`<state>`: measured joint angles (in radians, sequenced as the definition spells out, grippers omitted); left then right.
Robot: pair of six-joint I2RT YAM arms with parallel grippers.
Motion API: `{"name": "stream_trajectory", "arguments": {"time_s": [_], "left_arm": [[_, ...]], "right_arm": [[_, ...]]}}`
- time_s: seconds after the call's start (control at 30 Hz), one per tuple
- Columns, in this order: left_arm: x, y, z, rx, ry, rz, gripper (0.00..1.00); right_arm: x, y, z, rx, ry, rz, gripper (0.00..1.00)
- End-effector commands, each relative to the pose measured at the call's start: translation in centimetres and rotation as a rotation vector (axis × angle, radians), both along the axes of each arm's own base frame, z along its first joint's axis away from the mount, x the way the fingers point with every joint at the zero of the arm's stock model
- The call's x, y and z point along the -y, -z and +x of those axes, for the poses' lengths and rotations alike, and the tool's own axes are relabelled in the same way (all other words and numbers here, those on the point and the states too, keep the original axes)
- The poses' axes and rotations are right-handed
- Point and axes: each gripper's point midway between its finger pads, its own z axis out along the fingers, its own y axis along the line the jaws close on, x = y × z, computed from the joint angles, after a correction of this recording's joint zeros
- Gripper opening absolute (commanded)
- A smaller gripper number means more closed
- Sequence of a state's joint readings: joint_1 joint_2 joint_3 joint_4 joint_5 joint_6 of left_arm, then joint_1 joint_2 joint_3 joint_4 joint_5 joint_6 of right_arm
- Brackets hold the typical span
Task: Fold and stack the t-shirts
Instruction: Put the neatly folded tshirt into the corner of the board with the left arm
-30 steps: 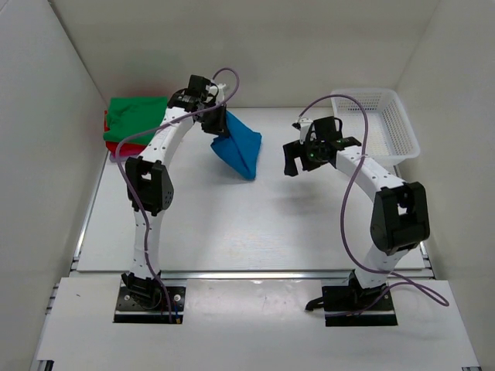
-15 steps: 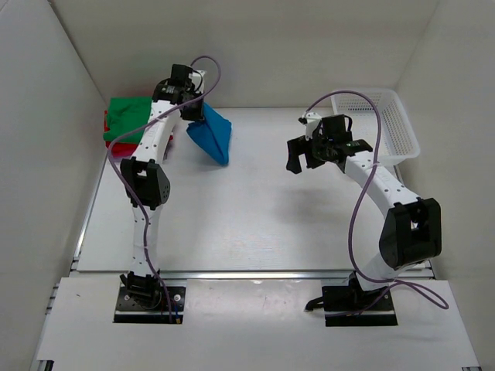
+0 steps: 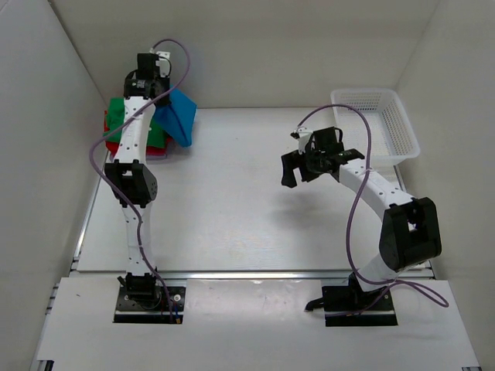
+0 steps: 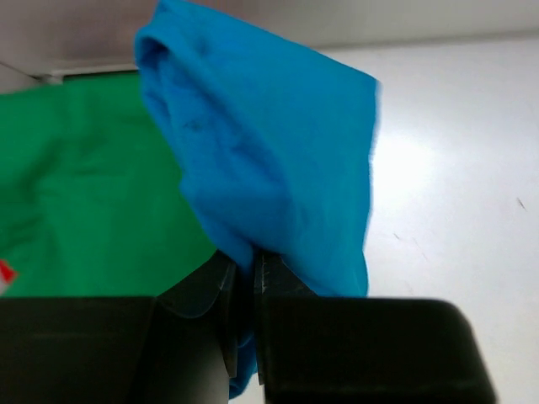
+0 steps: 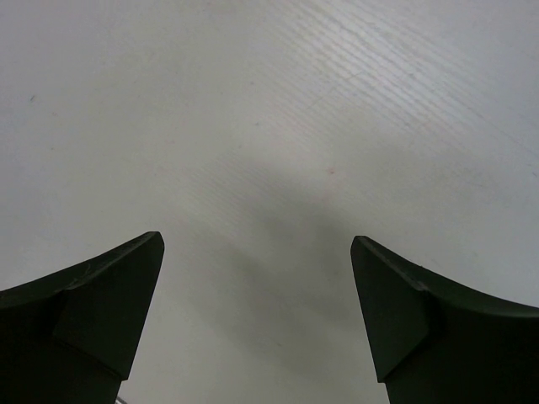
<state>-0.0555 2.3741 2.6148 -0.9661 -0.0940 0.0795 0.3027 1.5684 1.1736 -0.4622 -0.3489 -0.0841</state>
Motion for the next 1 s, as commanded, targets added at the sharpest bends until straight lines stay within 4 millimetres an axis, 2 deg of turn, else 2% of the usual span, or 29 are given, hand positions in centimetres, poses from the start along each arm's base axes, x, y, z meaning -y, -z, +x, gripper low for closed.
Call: {"name": "stream_trajectory", "arguments": {"time_s": [0.0, 0.07, 0.1, 0.13, 0.17, 0.23, 0.3, 0.5, 0.6, 0.67, 0.8, 0.97], "left_arm": [[-3.8, -11.7, 0.0, 0.298, -0.077, 0.021, 0.00], [-3.6, -14.3, -0.1, 0.368, -0.069, 0.012, 0.00], [-5.6, -15.6, -0.3, 0.403, -0.101, 0.010, 0.00], [-5.6, -15.6, -0.3, 0.406, -0.094, 0.004, 0.00], [-6.2, -17.3, -0.7, 0.447, -0.103, 0.001, 0.00], [-7.2, -17.9, -0.8, 0.465, -0.113, -0.008, 0.00], [-8.2, -17.6, -1.0, 0.453, -0.127, -0.002, 0.00], [-11.8, -14.3, -0.9, 0.376, -0.190, -0.024, 0.00], [-11.9, -13.3, -1.0, 0.339, -0.177, 0.020, 0.00], [-11.5, -13.8, -1.0, 0.350, -0.179, 0.033, 0.00], [-11.8, -13.2, -1.3, 0.330, -0.250, 0.056, 0.00], [-9.6, -10.0, -1.1, 0.241, -0.243, 0.039, 0.01]], "right_arm": [[-1.5, -2.0, -0.7, 0.064, -0.018, 0.035, 0.92], [-1.6, -1.8, -1.0, 0.054, -0.013, 0.043, 0.92], [-1.5, -1.3, -1.2, 0.046, -0.014, 0.035, 0.91], [-1.5, -1.4, -1.0, 0.047, -0.014, 0.033, 0.92], [-1.3, -1.8, -1.0, 0.052, -0.001, 0.036, 0.92], [-0.9, -1.9, -0.8, 0.058, 0.011, 0.023, 0.92], [-0.7, -1.7, -0.9, 0.047, 0.010, 0.020, 0.92], [-0.2, -1.9, -0.8, 0.044, 0.021, 0.002, 0.91], [0.3, -2.1, -0.5, 0.044, 0.038, -0.005, 0.92], [0.1, -2.2, -0.4, 0.049, 0.033, -0.002, 0.92], [-0.3, -2.3, -0.6, 0.046, 0.026, -0.004, 0.91], [-0.5, -2.5, -0.6, 0.055, 0.022, 0.007, 0.92]]}}
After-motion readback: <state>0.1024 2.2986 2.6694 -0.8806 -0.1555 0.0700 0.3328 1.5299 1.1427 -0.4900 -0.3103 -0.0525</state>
